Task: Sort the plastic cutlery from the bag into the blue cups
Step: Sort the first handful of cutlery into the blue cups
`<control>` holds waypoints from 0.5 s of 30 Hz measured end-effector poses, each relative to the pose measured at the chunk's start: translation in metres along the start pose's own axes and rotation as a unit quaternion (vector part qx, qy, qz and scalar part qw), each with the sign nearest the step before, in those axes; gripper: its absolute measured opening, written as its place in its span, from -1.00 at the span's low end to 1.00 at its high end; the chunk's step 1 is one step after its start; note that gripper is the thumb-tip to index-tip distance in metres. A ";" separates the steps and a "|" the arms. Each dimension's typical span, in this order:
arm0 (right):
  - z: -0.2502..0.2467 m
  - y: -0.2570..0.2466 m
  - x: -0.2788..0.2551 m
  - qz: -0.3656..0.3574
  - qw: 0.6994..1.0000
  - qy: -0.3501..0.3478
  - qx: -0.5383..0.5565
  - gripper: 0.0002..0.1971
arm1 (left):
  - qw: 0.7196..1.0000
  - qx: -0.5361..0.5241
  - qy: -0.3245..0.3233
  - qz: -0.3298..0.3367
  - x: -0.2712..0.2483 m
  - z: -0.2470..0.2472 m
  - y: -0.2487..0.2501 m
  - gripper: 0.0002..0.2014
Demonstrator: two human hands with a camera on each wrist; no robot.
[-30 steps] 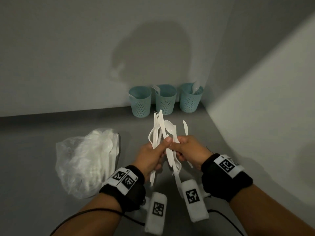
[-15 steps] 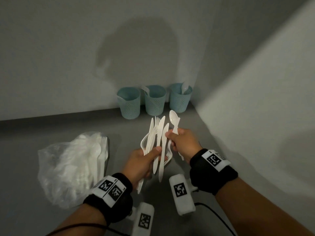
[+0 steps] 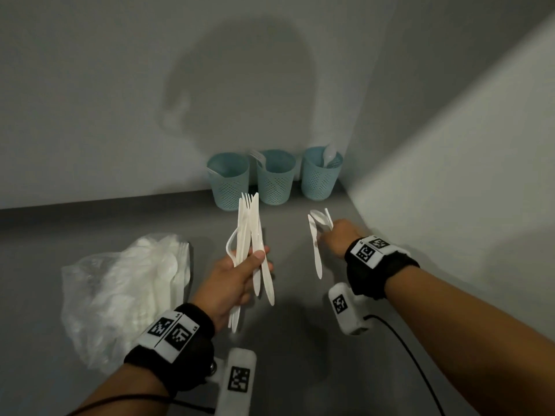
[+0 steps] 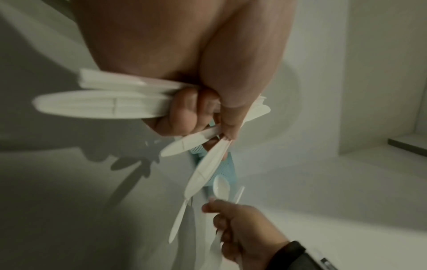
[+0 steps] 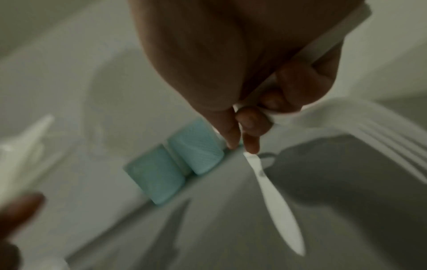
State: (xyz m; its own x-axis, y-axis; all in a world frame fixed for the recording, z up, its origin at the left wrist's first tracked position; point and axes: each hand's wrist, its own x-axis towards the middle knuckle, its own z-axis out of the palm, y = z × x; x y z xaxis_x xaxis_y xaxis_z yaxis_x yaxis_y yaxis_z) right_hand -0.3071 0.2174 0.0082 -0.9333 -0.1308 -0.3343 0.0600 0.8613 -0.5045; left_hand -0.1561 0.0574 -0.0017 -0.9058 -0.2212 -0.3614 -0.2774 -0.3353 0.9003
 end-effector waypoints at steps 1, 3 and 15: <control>0.005 0.002 0.001 0.008 1.000 -0.014 -0.025 -0.81 | 1.000 -0.004 0.002 -0.002 0.000 -0.002 0.001 -0.78; 0.017 0.006 0.002 0.020 0.998 -0.015 -0.061 -0.78 | 1.000 -0.004 0.004 -0.004 0.001 -0.007 0.001 -0.77; 0.008 -0.011 -0.015 -0.058 0.991 -0.120 0.013 -0.86 | 0.999 -0.029 0.022 -0.005 0.005 -0.021 0.007 -0.77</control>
State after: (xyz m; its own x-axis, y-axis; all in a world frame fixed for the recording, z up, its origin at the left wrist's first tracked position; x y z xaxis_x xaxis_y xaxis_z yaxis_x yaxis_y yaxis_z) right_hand -0.2910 0.2060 0.0127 -0.8235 -0.3433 -0.4516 -0.0295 0.8209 -0.5703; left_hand -0.1557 0.0345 -0.0022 -0.8878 -0.2569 -0.3819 -0.2665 -0.3894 0.8817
